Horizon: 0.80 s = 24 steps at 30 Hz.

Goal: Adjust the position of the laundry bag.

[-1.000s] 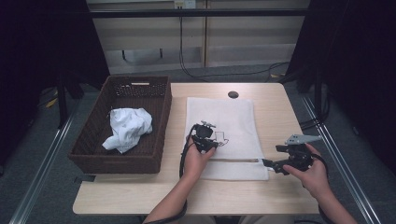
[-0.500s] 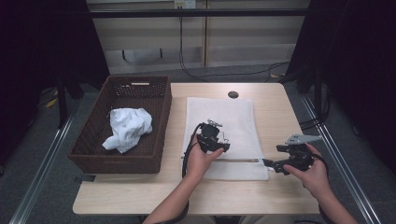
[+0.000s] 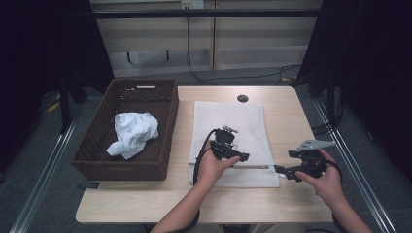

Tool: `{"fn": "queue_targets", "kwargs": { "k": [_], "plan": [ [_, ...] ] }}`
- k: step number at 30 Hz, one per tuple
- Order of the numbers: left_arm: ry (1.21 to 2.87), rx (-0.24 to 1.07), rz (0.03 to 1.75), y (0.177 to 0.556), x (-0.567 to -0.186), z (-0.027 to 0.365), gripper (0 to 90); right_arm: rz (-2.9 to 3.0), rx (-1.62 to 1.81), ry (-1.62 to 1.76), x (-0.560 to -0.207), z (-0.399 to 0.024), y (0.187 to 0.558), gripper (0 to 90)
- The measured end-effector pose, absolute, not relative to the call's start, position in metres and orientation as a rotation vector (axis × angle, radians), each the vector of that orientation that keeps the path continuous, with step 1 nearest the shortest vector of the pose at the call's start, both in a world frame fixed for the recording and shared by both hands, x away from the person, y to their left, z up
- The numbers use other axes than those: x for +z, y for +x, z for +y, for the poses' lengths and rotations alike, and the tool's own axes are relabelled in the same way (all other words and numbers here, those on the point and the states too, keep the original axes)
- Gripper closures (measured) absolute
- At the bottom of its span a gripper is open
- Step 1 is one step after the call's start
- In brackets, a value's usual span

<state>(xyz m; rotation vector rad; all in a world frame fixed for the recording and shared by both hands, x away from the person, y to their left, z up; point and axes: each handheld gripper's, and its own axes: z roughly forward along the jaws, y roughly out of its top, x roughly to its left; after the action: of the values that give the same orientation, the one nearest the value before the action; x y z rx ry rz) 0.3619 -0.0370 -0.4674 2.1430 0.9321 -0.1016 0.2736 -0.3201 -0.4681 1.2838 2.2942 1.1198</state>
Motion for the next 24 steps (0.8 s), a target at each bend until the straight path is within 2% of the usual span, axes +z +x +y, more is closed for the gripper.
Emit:
{"fn": "queue_targets", "kwargs": {
  "k": [12, 18, 24],
  "plan": [
    [2.107, -0.206, 0.938, 0.360, -0.470, -0.044, 11.8, 2.291, 1.112, 1.290, -0.467, -0.321, 0.273, 10.7],
    [2.094, -0.266, 0.918, 0.356, -0.470, -0.050, 13.1, 2.282, 1.108, 1.291, -0.467, -0.323, 0.274, 10.9],
    [2.127, -0.255, 0.879, 0.353, -0.472, -0.057, 16.3, 2.273, 1.107, 1.285, -0.466, -0.324, 0.273, 10.9]
  ]
}}
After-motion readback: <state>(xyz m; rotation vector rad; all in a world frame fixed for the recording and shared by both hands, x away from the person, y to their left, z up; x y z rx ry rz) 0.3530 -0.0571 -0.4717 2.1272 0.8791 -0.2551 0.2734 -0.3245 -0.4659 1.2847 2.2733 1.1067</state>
